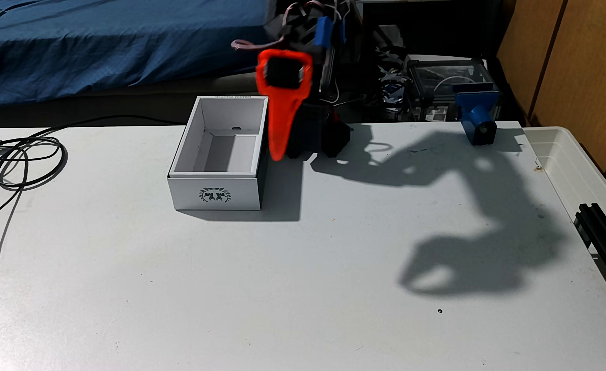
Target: Grab the blue brick and place in box
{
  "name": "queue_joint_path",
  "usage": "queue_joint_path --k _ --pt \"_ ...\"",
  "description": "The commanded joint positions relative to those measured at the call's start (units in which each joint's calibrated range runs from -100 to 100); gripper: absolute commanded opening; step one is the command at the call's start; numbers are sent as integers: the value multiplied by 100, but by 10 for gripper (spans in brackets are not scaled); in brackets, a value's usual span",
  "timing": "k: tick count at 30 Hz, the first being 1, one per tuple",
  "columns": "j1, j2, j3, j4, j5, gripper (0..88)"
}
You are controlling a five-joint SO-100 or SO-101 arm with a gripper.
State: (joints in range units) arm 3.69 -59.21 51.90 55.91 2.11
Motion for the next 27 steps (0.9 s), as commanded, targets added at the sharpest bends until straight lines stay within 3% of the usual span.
queue_joint_path --k 1,12,27 --pt "-324 -1145 578 -382 -76 7" --pt "-807 -4020 3355 -890 -76 8" --pt "-830 -4079 4730 -933 -66 10"
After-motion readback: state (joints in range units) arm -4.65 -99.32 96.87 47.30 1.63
